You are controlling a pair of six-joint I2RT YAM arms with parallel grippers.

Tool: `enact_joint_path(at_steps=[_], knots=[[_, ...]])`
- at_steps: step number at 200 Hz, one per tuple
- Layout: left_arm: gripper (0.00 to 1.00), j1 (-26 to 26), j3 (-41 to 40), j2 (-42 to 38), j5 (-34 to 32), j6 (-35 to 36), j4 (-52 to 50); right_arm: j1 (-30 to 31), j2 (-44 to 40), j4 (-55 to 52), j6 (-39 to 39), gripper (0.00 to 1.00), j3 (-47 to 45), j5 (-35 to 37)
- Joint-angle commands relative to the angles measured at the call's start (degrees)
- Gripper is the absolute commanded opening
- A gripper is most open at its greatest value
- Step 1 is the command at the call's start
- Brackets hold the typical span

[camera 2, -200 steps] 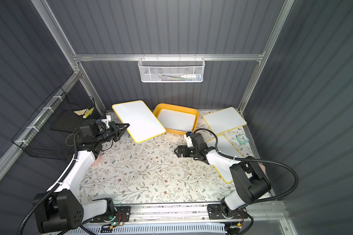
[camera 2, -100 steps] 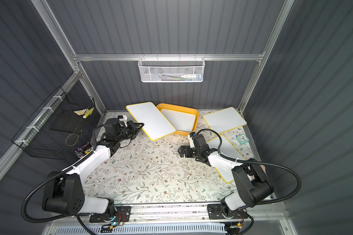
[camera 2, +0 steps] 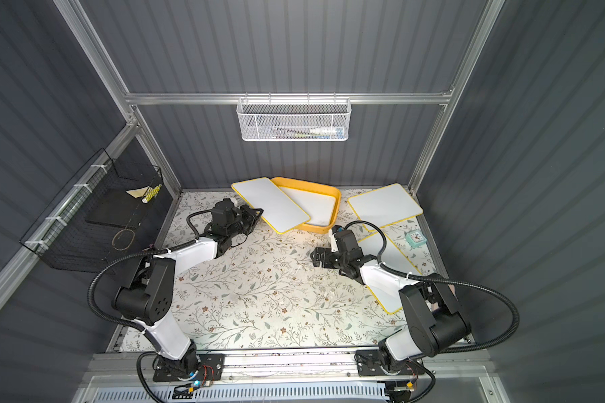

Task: Put the whiteboard into the storage box
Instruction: Place the whiteboard in the storage box.

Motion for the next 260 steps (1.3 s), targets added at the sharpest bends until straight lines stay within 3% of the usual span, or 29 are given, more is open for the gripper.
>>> enact_joint_path(at_steps=[1,34,62,98,137,217,260], knots=[[0.00,-1.57,3.69,-1.03,-5.87,-0.25,5.31,-0.58,-1.19,-0.70,-0.40,0.98,-0.08,1.30],[0.00,-3.92,6.09,1.73,-9.50,-1.74,3.14,-0.85,-1.50,-0.31,0.25,0.98,-0.63,0.96],[0.00,-5.73,8.19,4.41,-13.74,-7.10,-0.66,-0.85,-1.51,0.02,0.87,0.98,-0.89,0.15],[0.00,-8.43,13.99,6.19,-20.32,-8.52,-10.89,-0.94,-0.66,-1.10,0.84,0.98,-0.19,0.61],[0.00,-10.49,22.11,7.33,-28.17,-15.25,-31.18,-0.96,-0.53,-0.95,1.25,0.98,-0.21,0.34],[0.00,-14.34,26.89,10.37,-32.35,-22.43,-39.22,-1.07,0.24,-1.00,1.77,0.98,0.06,-0.29],[0.00,-15.51,27.80,12.29,-32.03,-24.90,-36.09,-1.04,-0.19,-0.80,1.68,0.98,-0.18,0.19]])
